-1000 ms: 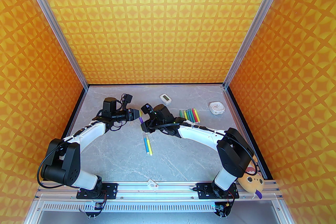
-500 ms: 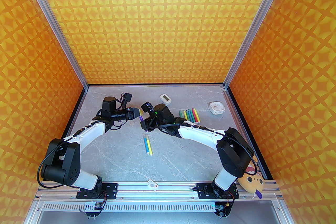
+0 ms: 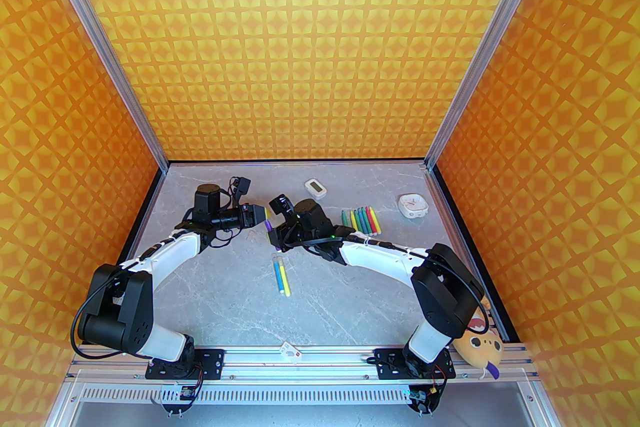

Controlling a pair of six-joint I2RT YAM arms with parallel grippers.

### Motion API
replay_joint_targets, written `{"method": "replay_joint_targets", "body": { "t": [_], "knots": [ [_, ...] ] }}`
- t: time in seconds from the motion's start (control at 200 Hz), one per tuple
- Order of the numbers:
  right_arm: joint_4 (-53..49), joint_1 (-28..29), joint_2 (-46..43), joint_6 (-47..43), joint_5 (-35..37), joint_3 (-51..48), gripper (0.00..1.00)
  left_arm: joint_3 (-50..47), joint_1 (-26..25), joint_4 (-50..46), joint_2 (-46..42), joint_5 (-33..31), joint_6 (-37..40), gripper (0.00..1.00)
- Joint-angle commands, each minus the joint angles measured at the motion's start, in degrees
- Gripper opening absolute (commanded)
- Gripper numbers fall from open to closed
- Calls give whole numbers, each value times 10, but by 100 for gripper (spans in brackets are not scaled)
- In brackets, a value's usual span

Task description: Open the pen caps

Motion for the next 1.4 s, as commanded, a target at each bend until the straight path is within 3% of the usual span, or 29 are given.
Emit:
{"method": "replay_joint_targets", "body": {
  "t": [0.0,0.325,0.49,0.63,1.045,1.21,1.39],
  "knots": [
    [-37,2,-10,-18,-20,-38,0,36,21,24,-6,-2,-15,0],
    [-65,1,-33,-44,-19,-90,0,54,34,5,-1,-35,-23,0],
    [-71,-3,-49,-37,29,-104,0,68,34,-18,5,-43,-13,0],
    [-78,-20,-55,-26,84,-111,0,83,34,-91,12,-67,31,0],
    [-178,-93,-22,0,298,-45,0,160,15,-359,59,-253,184,0],
    [-196,-123,9,-13,317,-16,0,205,-23,-436,105,-351,223,0],
    [-205,-157,37,-14,315,8,0,236,-47,-471,151,-410,233,0]
  ]
}}
